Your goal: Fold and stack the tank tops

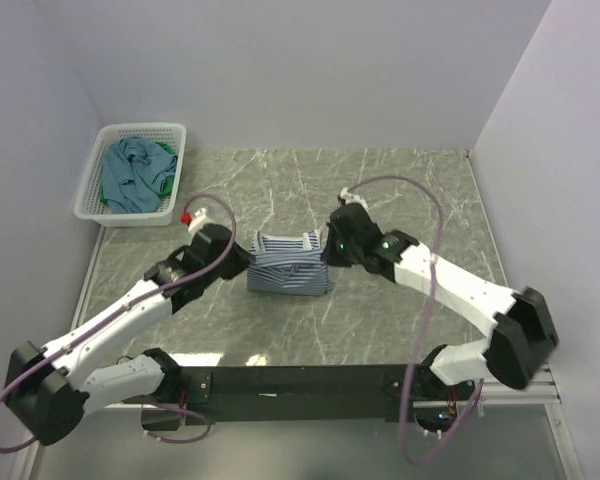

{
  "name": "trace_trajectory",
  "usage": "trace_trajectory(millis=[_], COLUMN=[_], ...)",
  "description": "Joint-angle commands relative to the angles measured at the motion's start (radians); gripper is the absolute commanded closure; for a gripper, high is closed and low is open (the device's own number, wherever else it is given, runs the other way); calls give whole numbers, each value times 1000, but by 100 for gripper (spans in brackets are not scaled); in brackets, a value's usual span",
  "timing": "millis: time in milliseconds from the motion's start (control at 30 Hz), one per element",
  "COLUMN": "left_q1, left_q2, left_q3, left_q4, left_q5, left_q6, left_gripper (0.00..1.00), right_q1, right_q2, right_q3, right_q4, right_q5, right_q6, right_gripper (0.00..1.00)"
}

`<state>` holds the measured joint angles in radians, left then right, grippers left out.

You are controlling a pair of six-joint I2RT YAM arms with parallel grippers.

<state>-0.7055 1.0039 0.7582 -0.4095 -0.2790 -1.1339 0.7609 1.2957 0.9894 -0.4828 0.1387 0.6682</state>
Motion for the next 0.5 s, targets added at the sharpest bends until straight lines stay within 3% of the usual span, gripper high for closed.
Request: trace_trajectory(millis=[0,167,267,300,333,400,433,467], left_q1=[151,357,431,445,471,494,503,520], left_q2=[91,316,510,612,660,763,780,791], left_q3=[65,189,289,324,357,427,444,469], left_q4=[135,227,331,340,366,388,394,390], left_q5=[151,271,362,389,412,445,464,465], left_q6=[123,194,247,255,273,275,278,276], left_gripper=[100,99,95,89,76,58,42,41], right_q1=[-84,-187,-250,-280,-288,-305,-310,-314], right_q2=[139,411,587,626,664,752,767,775], right_q3=[124,339,483,509,564,627,675,690], right_q4=[87,121,107,113,113,92,69,56], right_q5=[-86,-206,-263,-281,-292,-292,-269,-249], right_q6=[-127,-183,-185,-182,-180,-183,-186,-196], right_gripper=[100,98,89,82,65,51,44,38])
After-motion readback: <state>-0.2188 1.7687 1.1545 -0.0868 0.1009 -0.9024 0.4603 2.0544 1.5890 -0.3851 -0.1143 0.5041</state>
